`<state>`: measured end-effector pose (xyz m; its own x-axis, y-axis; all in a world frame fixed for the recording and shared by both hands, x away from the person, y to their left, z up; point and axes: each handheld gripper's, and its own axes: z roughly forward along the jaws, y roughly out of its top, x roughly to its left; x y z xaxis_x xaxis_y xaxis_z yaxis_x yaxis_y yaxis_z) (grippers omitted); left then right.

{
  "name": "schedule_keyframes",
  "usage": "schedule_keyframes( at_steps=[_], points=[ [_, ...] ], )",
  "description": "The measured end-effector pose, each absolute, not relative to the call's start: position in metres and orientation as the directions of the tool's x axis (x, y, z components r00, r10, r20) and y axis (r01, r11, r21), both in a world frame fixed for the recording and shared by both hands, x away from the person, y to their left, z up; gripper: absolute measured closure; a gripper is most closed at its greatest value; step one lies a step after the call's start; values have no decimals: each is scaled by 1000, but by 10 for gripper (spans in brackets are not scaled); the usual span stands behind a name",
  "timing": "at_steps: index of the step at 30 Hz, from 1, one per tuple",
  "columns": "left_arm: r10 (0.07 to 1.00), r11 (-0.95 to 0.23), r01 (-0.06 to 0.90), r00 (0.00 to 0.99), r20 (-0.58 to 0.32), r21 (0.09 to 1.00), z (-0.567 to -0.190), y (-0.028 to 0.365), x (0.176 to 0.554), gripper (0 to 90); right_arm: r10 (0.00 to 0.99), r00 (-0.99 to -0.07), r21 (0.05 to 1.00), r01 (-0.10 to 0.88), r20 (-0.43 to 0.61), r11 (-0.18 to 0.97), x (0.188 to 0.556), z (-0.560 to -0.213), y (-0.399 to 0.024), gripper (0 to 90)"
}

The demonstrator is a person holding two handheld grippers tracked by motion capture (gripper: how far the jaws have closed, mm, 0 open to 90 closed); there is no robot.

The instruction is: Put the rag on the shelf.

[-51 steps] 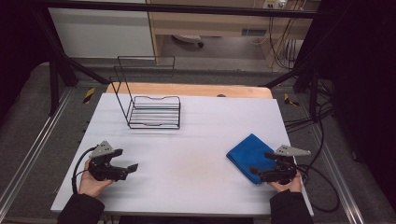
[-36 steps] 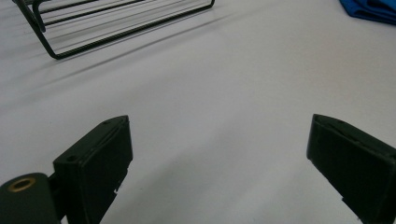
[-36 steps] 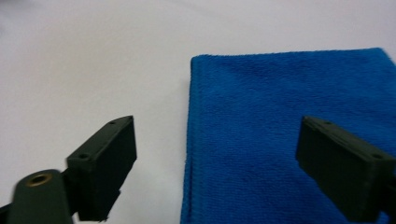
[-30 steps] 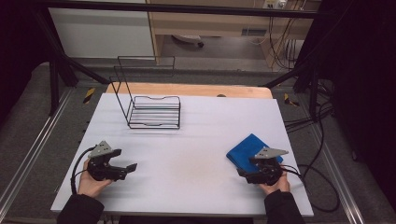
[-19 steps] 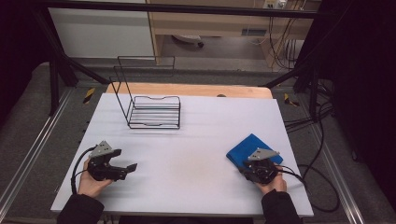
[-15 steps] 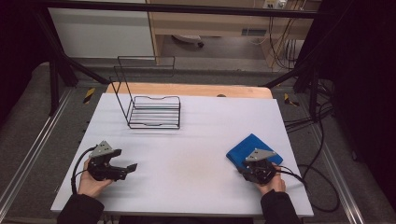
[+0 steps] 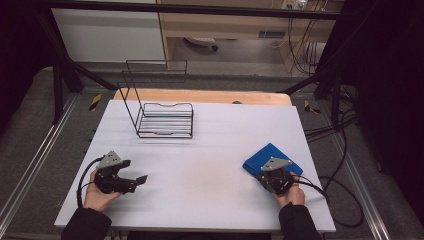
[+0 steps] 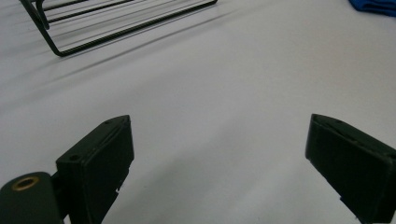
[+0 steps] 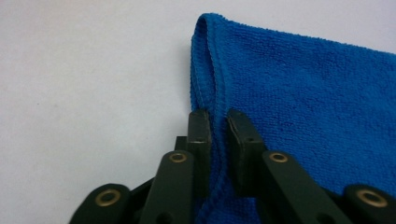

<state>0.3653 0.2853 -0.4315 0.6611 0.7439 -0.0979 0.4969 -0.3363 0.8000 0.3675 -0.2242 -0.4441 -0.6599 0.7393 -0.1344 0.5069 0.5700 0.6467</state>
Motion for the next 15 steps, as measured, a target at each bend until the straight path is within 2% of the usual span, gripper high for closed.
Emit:
schedule_keyframes(
  at_steps=[12,15],
  points=[
    [746,-330,497,658,-100,802,-431,288,365,81,778,-627,687,548,-41,477,368,-433,-229,855],
    [746,-331,497,658,-100,802,-431,287,365,81,776,-630,720,544,12,430,365,-423,-227,857]
  ],
)
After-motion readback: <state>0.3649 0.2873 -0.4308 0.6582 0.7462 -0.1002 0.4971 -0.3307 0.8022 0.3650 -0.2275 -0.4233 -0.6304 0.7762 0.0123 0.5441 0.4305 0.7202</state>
